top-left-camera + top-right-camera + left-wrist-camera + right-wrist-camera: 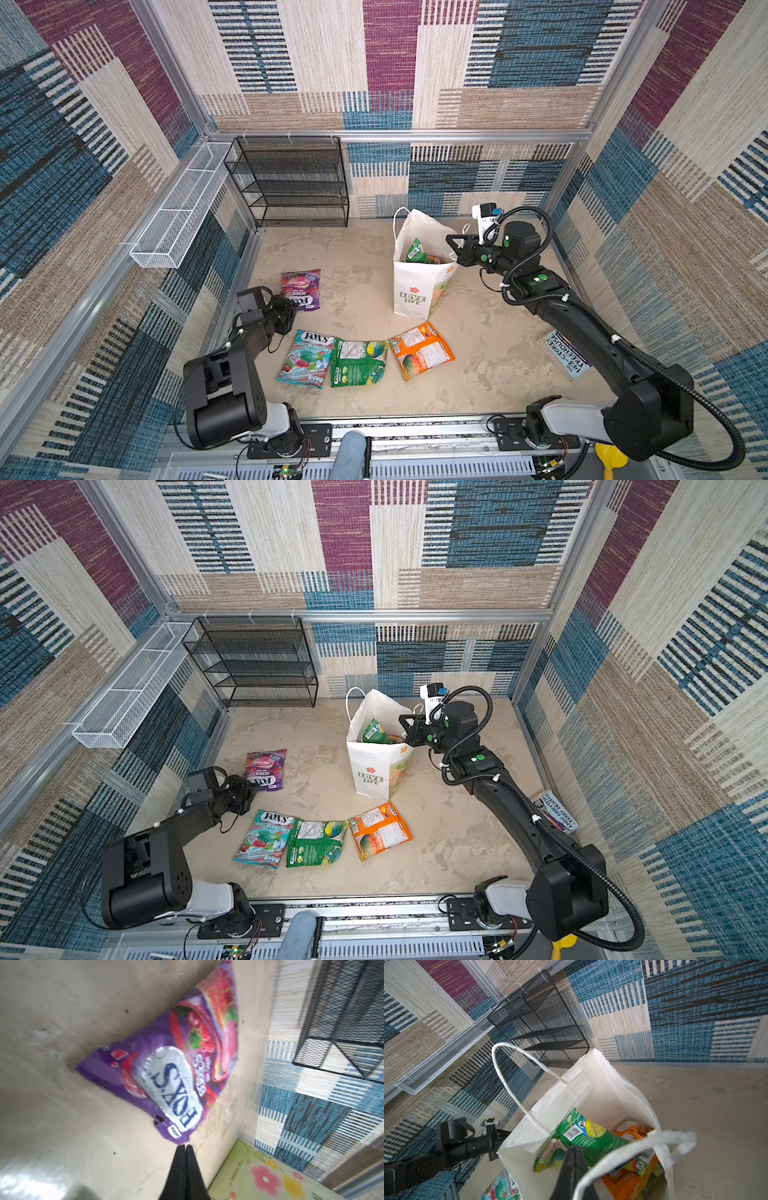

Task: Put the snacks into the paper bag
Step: 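Close the left gripper on the corner of the purple packet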

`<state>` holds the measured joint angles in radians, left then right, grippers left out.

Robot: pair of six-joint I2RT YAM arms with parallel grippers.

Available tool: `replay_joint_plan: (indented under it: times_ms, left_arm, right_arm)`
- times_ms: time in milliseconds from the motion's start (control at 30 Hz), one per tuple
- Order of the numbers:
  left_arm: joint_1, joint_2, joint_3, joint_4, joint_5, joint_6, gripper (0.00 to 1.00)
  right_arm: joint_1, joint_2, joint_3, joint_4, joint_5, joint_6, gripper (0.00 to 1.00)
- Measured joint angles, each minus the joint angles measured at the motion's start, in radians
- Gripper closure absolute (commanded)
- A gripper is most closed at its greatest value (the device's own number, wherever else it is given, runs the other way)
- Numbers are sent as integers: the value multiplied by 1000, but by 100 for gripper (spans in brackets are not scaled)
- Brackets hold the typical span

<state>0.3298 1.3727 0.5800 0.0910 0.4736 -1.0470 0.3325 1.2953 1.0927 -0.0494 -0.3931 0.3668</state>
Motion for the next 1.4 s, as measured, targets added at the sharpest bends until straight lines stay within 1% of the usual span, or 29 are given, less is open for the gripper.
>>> replay_joint_plan:
  times_ms: [33, 67, 100, 167, 200, 233, 367, 500, 600, 733, 900, 1000, 1133, 1233, 1267, 1300, 1400]
  left_arm:
    - [0, -34, 9, -24, 0, 4, 92]
    - [0, -56, 19, -41, -2, 6, 79]
    - [0, -78, 30, -55, -8, 13, 57]
    - [0, -93, 47, -86, -28, 27, 27]
    - [2, -90, 56, -107, -31, 30, 9]
    - [2, -79, 72, -139, -41, 37, 1]
    - [2, 38, 175, -249, -74, 64, 1]
    - [2, 154, 210, -291, -77, 77, 1]
    - [2, 206, 232, -296, -77, 79, 0]
    - [2, 274, 270, -245, -51, 78, 9]
    - [2, 331, 298, -196, -48, 77, 19]
    - [2, 356, 303, -180, -52, 73, 30]
    - [3, 387, 313, -171, -57, 62, 51]
    - [3, 416, 337, -173, -60, 58, 56]
    - [2, 426, 348, -174, -62, 58, 63]
    - [2, 433, 353, -176, -68, 58, 66]
    - [2, 450, 368, -188, -74, 59, 69]
  right_arm:
    - [0, 0, 0, 0, 0, 0, 100]
    - [0, 0, -1, 0, 0, 0, 100]
    - [0, 0, -2, 0, 0, 0, 100]
    - [0, 0, -2, 0, 0, 3, 100]
    - [0, 0, -2, 0, -1, 3, 100]
    - [0, 0, -2, 0, -1, 3, 100]
    - [0, 2, -2, 2, -1, 3, 100]
    - [0, 4, -2, 3, -1, 3, 100]
    - [0, 4, -2, 3, 0, 3, 100]
    - [0, 4, -4, 3, 0, 3, 100]
    - [0, 3, -5, 3, 0, 3, 100]
    - [0, 2, -6, 5, 0, 3, 100]
    - [0, 0, -6, 5, 0, 3, 100]
    - [0, 0, -6, 6, 0, 3, 100]
    - [0, 0, -6, 6, 0, 3, 100]
    - [0, 0, -6, 6, 0, 3, 100]
    - [0, -2, -8, 6, 0, 3, 100]
